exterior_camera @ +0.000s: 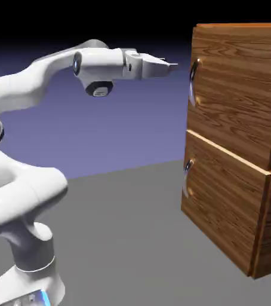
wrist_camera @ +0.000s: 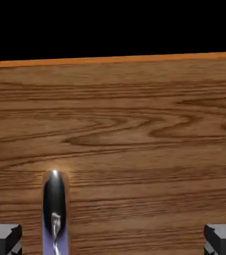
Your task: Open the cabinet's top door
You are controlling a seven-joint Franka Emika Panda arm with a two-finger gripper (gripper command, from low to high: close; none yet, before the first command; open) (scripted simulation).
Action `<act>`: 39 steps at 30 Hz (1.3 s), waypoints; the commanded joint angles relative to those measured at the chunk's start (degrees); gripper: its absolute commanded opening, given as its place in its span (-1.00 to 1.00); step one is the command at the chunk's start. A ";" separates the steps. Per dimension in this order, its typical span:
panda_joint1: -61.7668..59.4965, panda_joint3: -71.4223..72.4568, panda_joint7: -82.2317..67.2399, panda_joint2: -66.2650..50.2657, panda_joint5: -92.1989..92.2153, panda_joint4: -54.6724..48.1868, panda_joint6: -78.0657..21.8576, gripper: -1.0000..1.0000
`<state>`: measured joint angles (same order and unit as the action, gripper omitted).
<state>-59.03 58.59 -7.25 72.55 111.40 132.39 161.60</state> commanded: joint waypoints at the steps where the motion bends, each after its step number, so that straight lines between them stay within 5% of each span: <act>1: -1.34 1.31 -1.11 0.89 2.50 -0.64 -0.28 0.00; 14: -18.52 11.85 -7.84 5.72 20.20 -12.37 -3.02 0.00; 15: -18.52 11.85 -7.84 5.72 20.20 -12.37 -3.02 -1.00; 27: -2.23 -0.86 -22.58 7.71 25.59 10.47 -25.93 -1.00; 39: 7.42 -24.32 -33.49 5.78 10.94 28.68 -54.86 -1.00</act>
<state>-51.61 34.27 -40.74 78.33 122.34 161.07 106.68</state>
